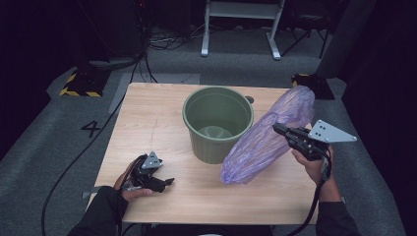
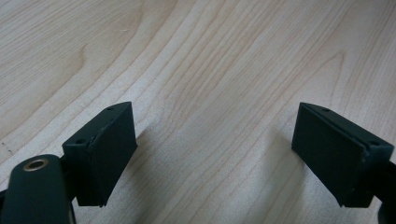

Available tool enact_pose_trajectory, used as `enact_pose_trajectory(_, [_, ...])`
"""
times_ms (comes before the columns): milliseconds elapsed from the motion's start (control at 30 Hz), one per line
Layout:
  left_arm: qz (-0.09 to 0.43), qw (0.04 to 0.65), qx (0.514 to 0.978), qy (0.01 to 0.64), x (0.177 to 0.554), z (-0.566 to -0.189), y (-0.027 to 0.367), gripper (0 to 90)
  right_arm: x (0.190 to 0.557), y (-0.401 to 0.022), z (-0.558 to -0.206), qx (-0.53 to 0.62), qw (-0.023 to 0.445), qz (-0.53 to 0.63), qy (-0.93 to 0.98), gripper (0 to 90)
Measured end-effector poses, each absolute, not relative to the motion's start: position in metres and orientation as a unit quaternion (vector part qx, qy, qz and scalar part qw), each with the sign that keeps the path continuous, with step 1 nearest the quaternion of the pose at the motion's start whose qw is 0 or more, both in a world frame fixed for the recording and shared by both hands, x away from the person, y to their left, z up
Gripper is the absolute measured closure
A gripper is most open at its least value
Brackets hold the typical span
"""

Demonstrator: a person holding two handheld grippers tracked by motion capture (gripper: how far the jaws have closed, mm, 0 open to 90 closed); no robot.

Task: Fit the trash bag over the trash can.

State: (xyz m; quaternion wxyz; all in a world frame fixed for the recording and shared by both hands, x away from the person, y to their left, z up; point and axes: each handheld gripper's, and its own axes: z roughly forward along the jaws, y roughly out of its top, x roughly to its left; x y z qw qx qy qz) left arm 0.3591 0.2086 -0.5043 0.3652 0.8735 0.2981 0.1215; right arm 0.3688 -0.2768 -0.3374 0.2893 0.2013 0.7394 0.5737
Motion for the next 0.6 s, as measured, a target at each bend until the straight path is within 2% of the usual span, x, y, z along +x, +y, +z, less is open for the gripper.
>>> enact_pose_trajectory(433, [0.128,0.345,0.886,0.284,0.354,-0.498,0.203,15.6,0.381,-0.283,-0.311,0.221,0.319,0.583,0.713,90.0])
enact_pose_trajectory(600, [0.13,0.366,0.876,0.285,0.352,-0.49,0.205,16.0,0.385,-0.281,-0.296,0.222,0.337,0.582,0.706,90.0])
